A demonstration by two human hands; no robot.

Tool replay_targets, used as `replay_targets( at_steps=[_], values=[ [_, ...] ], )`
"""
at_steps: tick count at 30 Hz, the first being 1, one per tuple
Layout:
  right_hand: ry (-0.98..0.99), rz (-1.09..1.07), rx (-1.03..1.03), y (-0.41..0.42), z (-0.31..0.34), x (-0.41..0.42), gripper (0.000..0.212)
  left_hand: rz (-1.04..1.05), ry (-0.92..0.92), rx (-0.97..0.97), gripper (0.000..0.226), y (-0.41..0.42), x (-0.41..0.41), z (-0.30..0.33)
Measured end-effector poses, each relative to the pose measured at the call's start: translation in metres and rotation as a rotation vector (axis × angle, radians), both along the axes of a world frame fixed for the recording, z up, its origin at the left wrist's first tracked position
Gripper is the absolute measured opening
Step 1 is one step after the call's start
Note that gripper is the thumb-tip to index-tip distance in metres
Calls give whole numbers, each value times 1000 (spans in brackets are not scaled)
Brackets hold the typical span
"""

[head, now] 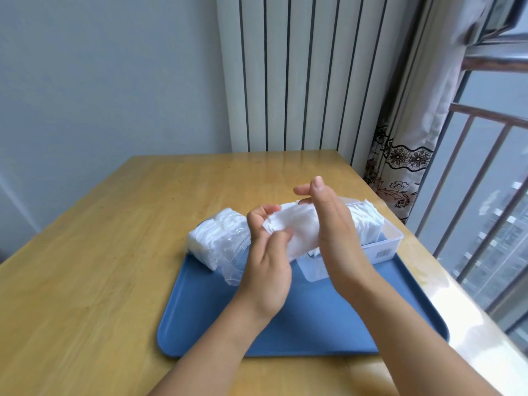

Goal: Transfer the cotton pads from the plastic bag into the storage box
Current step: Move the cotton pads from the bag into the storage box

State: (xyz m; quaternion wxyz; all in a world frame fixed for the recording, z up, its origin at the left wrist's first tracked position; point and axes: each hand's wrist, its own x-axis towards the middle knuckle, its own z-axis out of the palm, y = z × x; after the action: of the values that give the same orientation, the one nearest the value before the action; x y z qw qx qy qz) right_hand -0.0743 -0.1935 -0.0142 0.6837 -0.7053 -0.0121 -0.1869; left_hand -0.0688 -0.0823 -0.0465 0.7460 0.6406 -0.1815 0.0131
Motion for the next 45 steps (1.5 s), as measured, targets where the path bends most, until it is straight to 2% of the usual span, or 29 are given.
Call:
replay_targets(
  at_steps=[4, 7, 10, 13, 15, 18, 22, 29, 32, 36, 40, 42, 45],
  values=[
    [131, 352, -76, -28, 9, 0, 38, -41, 88, -280, 32, 2, 8, 5],
    [139, 370, -154, -36, 7, 1, 28, -52, 72, -225, 36, 2, 9, 3],
    [162, 189, -164, -54, 15, 2, 31, -23, -37, -48, 46, 0, 5, -1],
    [195, -98, -187, -93, 24, 1, 30, 35, -377, 337, 60, -2, 2, -8],
    [270, -189, -269, -116, 23, -2, 38, 82, -567, 597, 50, -3, 4, -14],
    [366, -238, -400, -129, 16, -2, 39, 68, -594, 790, 29, -2, 8, -20],
    [431, -310, -624, -128, 7, 3, 39, 43, -589, 855, 11, -1, 11, -25],
    [569, -517, -942, -127, 1, 10, 25, 39, -534, 833, 13, -3, 12, -23],
    [653, -568, -1028, -121, 1, 10, 35, 36, -541, 832, 12, -3, 10, -23],
    [696, -627, -1021, -122, 3, 9, 40, 32, -549, 819, 13, -3, 11, -24],
    [681, -585, -1035, -122, -2, 11, 44, 40, -549, 826, 13, -3, 12, -24],
    [628, -470, -915, -124, -3, 13, 55, 49, -542, 824, 12, 0, 14, -25],
    [615, -290, -612, -123, -3, 16, 77, 42, -545, 816, 11, 2, 16, -27]
  ],
)
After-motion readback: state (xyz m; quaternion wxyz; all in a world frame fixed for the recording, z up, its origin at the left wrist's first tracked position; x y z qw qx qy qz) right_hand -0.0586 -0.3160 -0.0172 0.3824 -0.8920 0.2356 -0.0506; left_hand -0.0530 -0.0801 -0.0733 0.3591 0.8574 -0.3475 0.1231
